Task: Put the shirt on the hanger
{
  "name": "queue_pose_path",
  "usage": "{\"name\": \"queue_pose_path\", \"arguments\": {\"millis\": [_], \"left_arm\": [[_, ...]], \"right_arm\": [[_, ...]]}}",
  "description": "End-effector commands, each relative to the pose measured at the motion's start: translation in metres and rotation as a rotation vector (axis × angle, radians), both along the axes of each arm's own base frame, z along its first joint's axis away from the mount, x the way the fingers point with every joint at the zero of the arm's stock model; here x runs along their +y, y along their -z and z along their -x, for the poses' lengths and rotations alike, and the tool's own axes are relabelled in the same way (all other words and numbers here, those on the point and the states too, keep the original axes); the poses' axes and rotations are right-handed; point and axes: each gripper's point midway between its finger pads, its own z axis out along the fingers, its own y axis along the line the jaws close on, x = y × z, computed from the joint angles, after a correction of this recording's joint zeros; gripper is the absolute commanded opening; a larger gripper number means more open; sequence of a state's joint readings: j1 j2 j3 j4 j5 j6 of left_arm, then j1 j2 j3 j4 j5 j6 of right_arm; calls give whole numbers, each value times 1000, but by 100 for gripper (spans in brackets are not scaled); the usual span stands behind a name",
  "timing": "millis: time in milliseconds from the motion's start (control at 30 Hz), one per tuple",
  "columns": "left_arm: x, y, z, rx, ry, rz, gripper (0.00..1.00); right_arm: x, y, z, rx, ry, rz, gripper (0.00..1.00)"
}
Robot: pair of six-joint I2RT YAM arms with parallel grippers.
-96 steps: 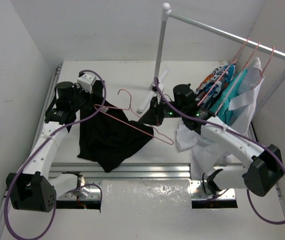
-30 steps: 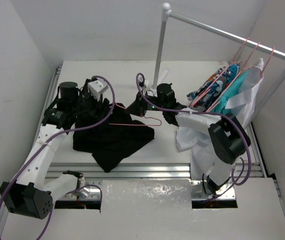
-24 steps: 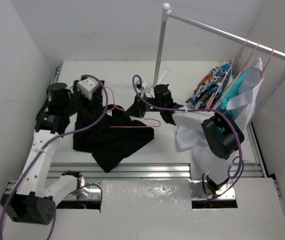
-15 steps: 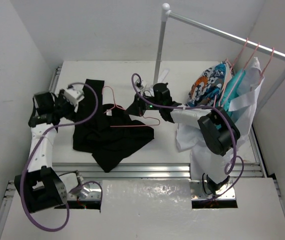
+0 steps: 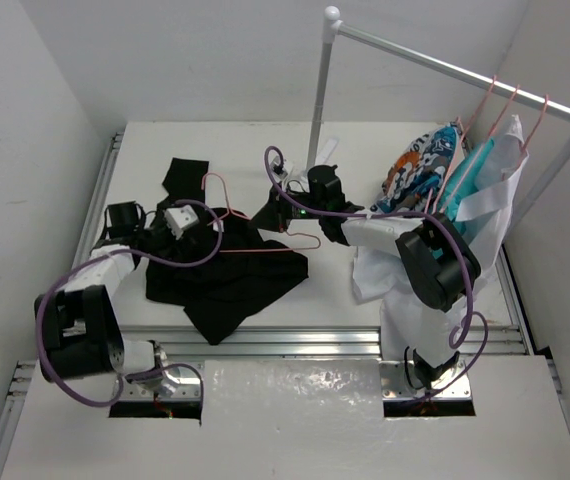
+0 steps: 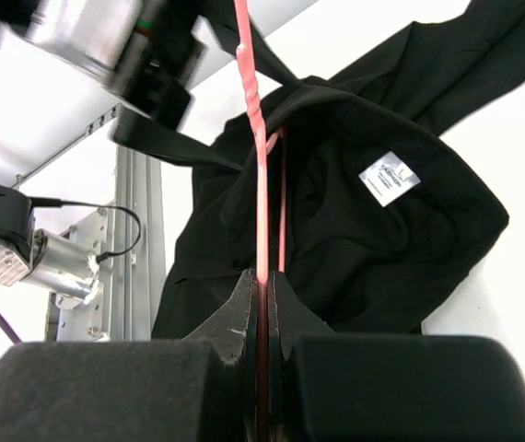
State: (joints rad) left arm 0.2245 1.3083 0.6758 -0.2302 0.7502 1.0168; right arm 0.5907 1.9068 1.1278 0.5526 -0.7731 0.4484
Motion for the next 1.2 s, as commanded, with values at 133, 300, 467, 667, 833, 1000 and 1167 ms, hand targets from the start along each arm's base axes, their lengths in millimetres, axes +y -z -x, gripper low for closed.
{"name": "queue_pose_path", "arguments": {"millis": [133, 300, 467, 667, 833, 1000, 1167], "left_arm": [[-15, -12, -43, -157, 45, 18, 68], [-36, -16, -34, -142, 144, 84, 48], [-64, -36, -10, -127, 261, 165, 36], [-89, -59, 17, -137, 369, 208, 35], [-91, -62, 23, -126, 384, 201, 18], [-93, -68, 34, -125, 405, 205, 0], [-95, -80, 43, -168, 421, 198, 8]], "right_arm": [[4, -31, 3, -110, -65, -76, 0], [4, -30, 5, -130, -74, -71, 0], [4, -35, 5, -147, -79, -78, 0], [7, -48, 9, -186, -92, -107, 0], [10, -56, 20, -237, -127, -114, 0], [9, -62, 35, -315, -168, -123, 0], [3, -60, 47, -380, -198, -137, 0]]}}
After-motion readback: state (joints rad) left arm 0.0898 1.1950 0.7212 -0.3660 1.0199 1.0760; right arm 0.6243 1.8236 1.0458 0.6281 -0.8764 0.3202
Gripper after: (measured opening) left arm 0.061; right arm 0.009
